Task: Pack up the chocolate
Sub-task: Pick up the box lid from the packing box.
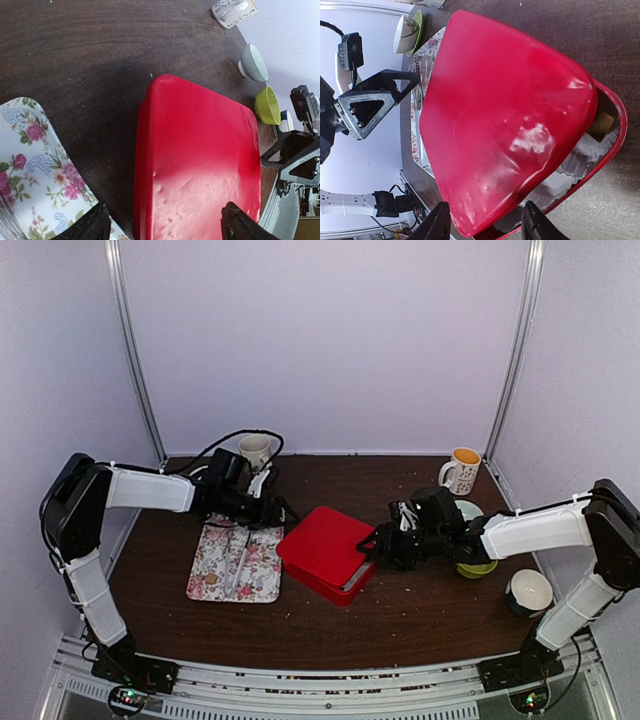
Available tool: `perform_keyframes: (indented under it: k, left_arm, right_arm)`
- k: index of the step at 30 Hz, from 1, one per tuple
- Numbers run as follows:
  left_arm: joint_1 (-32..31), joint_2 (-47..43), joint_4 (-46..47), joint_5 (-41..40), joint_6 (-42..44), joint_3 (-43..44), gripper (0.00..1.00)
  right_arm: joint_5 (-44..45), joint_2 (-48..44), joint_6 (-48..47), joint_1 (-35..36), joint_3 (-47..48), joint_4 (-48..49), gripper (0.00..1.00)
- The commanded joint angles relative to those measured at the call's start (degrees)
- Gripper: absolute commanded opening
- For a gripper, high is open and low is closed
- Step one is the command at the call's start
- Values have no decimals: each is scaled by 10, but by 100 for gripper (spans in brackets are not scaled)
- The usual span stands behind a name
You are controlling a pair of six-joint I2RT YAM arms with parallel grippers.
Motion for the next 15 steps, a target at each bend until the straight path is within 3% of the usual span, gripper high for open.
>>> perform_keyframes:
  k: [1, 15]
  left_arm:
    - [1, 1, 9, 11, 20, 19, 79]
    - [1, 43, 25, 49, 25, 30, 79]
  right_arm:
    - [5, 10, 14, 0, 5, -2, 48]
    - [10, 29, 19, 1, 33, -29, 50]
